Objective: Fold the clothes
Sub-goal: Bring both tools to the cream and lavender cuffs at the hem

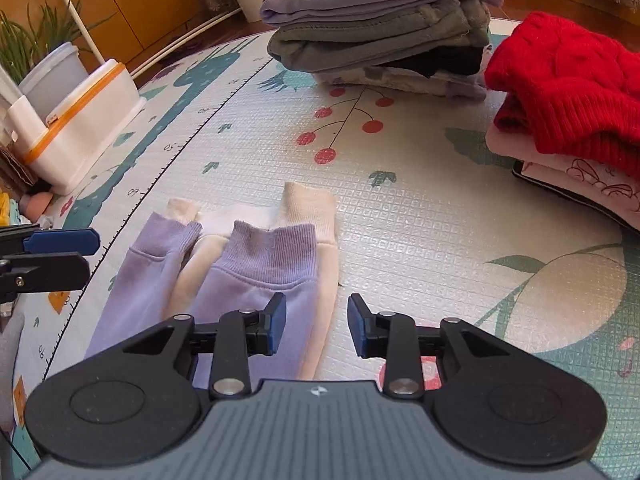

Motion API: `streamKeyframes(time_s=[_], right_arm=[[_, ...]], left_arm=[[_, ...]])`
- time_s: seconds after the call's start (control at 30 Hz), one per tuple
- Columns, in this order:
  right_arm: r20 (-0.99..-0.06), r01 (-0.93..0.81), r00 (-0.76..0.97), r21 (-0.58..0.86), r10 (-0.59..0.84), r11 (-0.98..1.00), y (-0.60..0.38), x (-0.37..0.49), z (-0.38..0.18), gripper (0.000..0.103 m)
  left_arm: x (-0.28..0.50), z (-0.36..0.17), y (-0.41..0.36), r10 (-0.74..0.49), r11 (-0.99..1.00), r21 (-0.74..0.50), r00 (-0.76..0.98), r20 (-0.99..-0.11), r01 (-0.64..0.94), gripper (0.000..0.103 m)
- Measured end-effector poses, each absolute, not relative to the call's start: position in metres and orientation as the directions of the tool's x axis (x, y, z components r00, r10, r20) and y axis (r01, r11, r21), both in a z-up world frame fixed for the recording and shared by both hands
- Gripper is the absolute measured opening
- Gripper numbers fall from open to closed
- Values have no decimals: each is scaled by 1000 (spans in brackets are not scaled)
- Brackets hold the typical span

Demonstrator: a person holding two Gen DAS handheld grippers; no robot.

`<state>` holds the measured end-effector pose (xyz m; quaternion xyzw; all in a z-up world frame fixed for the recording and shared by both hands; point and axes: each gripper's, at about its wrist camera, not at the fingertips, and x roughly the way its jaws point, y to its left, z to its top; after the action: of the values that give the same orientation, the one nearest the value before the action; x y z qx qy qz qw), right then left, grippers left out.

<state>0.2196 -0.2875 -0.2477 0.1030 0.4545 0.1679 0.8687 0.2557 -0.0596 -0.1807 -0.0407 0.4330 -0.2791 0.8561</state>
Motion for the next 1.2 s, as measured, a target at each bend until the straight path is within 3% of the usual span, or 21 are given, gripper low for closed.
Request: streamKeyframes(time_s=[0.3,0.5,0.7,0.77,0.83,1.07,1.2], right_arm=[[-682,-272,576,360,451,892,-271,239,-270,37],[-656,-320,585,353,477,879,-272,237,-267,10],[-622,-392,584,348,522,852,-276,224,-259,9],[-608,-389,590,362,531,847,-278,222,-259,9],[-594,-386,595,380,542,841,-279,221,-258,9],[-520,-435,620,396,588,809,-285,199,-235,9],[-438,-472,644,417,627,777,-295,183,-212,9]], left_arm=[[336,-217,-81,-534,834,-418,335,-777,359,49],[358,-241,-91,-554,825,-476,269,-788,305,43],[359,-245,-99,-573,809,-493,244,-782,319,26],[357,-246,-99,-583,802,-503,239,-777,321,24],[354,-246,-100,-566,812,-479,251,-785,333,2],[329,-220,-67,-611,791,-533,338,-716,300,1],[337,-238,-70,-503,860,-424,336,-796,283,1]])
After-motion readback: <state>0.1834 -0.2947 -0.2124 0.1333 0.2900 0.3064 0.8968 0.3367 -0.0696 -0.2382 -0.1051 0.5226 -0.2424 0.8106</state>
